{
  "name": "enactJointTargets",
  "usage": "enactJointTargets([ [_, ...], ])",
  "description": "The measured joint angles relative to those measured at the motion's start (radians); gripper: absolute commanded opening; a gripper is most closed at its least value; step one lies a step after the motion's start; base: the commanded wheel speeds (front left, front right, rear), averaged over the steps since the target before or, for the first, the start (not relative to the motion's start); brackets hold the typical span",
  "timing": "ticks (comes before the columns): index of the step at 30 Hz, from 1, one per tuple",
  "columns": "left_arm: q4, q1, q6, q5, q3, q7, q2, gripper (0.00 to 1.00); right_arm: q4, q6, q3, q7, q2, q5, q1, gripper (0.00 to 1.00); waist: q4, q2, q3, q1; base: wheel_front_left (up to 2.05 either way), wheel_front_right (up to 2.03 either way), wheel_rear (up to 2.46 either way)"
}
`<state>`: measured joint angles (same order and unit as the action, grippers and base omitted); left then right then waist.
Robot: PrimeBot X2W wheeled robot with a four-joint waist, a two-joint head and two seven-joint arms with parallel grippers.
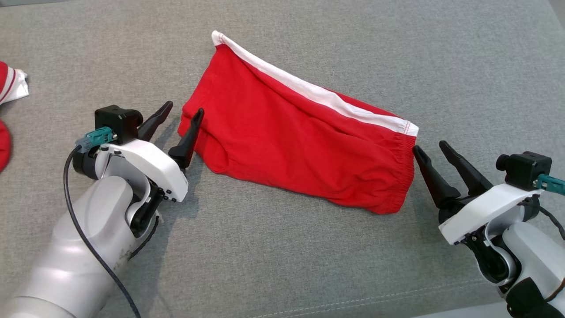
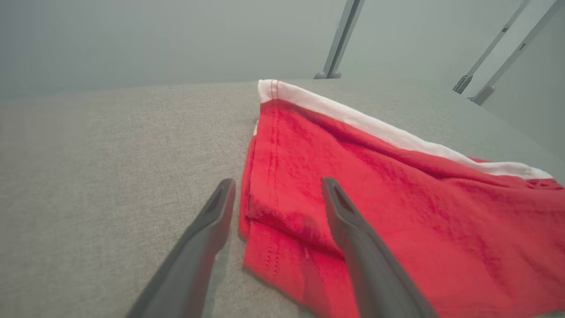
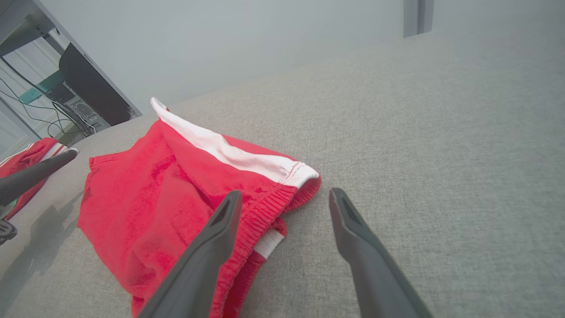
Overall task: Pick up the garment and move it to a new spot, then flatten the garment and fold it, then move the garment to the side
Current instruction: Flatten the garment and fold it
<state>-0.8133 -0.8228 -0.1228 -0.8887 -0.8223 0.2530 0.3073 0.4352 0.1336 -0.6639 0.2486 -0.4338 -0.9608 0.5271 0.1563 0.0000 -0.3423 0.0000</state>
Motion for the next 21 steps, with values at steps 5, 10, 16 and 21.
enactJointTargets([
  [5, -0.090, 0.000, 0.011, 0.026, 0.030, 0.000, -0.033, 1.00, 0.002, 0.000, -0.006, 0.000, 0.014, 0.002, 0.000, 1.00, 0.015, 0.0000, -0.007, 0.0000, 0.00, 0.00, 0.00],
  [10, -0.191, -0.005, 0.009, 0.025, 0.032, 0.000, -0.077, 1.00, 0.002, 0.000, -0.018, 0.000, 0.024, 0.003, 0.000, 1.00, 0.035, 0.0000, -0.016, 0.0000, 0.00, 0.00, 0.00],
  [16, -0.237, -0.041, -0.001, -0.021, 0.047, 0.004, -0.108, 0.20, 0.002, 0.000, -0.015, 0.000, 0.035, 0.002, 0.000, 1.00, 0.043, 0.0000, -0.034, 0.0000, 0.00, 0.00, 0.00],
  [21, -0.211, -0.042, -0.001, -0.058, 0.042, 0.004, -0.115, 0.00, 0.003, 0.000, -0.015, 0.000, 0.060, -0.017, -0.003, 1.00, 0.026, 0.0000, -0.037, 0.0000, 0.00, 0.00, 0.00],
])
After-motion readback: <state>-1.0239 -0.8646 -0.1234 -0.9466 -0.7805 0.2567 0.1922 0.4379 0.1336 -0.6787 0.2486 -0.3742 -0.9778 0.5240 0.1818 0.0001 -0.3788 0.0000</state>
